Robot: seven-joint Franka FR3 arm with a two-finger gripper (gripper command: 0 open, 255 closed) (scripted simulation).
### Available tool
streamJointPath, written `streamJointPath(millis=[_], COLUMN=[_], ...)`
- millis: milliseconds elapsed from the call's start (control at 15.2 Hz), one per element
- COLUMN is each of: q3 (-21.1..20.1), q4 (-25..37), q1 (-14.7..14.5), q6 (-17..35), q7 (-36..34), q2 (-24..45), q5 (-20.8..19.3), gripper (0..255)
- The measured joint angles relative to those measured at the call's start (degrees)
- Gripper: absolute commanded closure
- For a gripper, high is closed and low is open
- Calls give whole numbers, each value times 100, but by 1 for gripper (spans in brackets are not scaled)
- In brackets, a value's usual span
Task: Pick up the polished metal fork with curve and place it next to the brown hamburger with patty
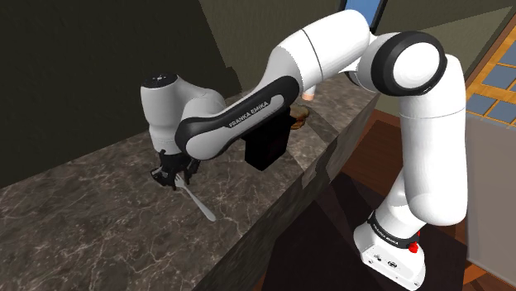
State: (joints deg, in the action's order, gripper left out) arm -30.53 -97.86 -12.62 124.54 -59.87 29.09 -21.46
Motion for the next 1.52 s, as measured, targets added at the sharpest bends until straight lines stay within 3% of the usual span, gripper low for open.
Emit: streamJointPath(millis=[528, 1518], q3=[-13, -205], q4=[-10, 459], q1=[3, 95], q6=[61, -795], q7=[10, 268], q2=[-3, -438], q5=[18, 363], gripper=[255, 255])
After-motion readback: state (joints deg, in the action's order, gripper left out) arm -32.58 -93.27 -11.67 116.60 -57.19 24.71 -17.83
